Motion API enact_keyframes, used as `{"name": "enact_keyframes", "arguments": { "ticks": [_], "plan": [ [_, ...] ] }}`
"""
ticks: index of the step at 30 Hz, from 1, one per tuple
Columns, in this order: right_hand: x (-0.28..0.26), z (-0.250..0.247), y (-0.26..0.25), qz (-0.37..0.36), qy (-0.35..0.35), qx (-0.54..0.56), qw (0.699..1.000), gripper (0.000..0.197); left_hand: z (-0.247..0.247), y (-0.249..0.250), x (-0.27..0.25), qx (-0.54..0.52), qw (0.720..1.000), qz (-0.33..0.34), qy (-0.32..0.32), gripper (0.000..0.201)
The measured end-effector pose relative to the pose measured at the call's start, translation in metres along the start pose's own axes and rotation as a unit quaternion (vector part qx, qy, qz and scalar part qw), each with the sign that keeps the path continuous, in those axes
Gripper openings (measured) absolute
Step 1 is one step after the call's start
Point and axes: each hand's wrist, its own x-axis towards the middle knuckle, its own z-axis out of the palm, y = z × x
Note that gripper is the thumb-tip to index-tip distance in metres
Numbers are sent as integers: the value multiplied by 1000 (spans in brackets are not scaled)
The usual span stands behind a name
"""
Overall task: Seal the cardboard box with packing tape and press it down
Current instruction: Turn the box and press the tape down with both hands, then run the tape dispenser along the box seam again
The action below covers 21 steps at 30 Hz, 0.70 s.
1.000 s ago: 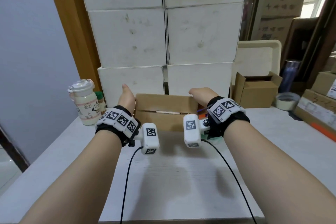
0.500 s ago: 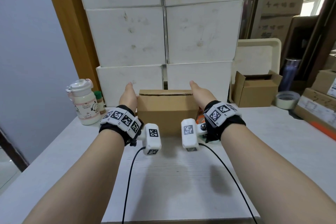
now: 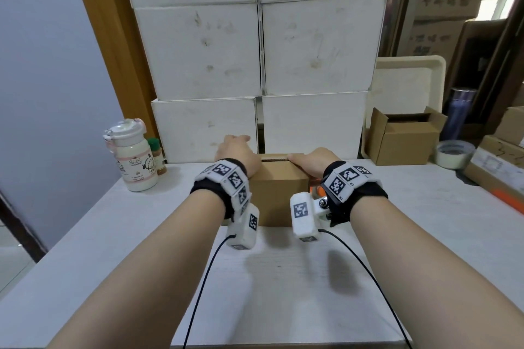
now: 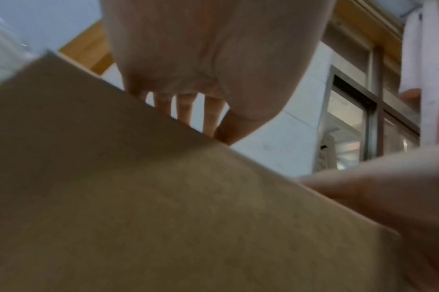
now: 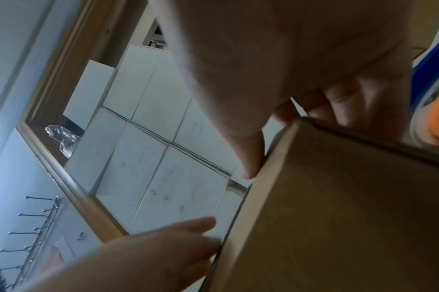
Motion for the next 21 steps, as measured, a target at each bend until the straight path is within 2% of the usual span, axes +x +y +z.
{"name": "enact_keyframes", "arguments": {
  "ticks": [3,6,8,10,11,12,14,15,17,19,21],
  "plan": [
    [3,0,0,-11,15,-7,1000,49,16,20,0,64,996,47,-32,48],
    [11,-10,10,0,39,43,998,38,27,29,0,101,990,88,-33,45],
    [12,-16,18,33,14,71,997,36,34,26,1,117,988,90,-39,45],
    [13,-22,24,67,10,-28,997,35,44,22,1,147,985,88,-28,44],
    [18,-23,30,46,17,-132,990,31,47,21,0,160,983,89,-17,45],
    [23,-23,37,27,43,-174,984,25,49,20,0,167,982,87,-12,45],
    [30,-24,49,41,129,-132,982,13,51,20,0,170,982,84,-13,46],
    [31,-25,56,38,180,-148,972,12,51,20,0,172,981,85,-11,46],
    [36,-24,66,50,222,-160,961,32,51,19,0,176,980,88,-6,46],
    [39,-24,73,57,215,-195,955,45,52,19,0,176,980,88,-2,45],
    [41,-23,75,79,178,-220,956,51,53,19,0,173,981,88,-1,46]
  ]
}}
